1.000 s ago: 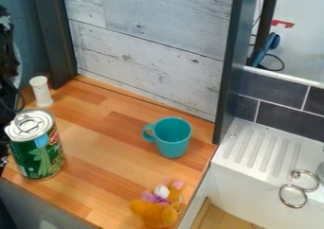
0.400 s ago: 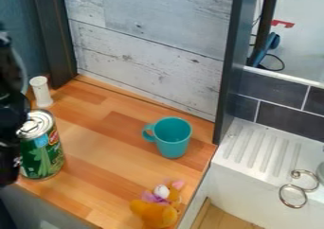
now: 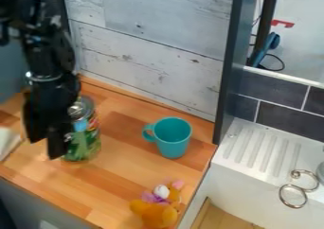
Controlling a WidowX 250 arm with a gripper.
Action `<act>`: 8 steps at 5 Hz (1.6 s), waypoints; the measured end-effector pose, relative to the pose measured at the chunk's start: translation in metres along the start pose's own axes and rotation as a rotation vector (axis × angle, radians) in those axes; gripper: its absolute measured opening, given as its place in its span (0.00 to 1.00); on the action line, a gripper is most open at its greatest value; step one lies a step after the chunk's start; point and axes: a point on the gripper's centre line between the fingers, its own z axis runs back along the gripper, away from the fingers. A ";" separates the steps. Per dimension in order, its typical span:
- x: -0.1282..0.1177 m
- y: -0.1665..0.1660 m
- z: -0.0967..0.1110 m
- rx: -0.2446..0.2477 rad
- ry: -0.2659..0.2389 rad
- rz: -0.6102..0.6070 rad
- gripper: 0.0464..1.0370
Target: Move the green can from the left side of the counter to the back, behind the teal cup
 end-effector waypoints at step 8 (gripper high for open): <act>-0.001 0.007 0.085 0.059 -0.078 0.145 0.96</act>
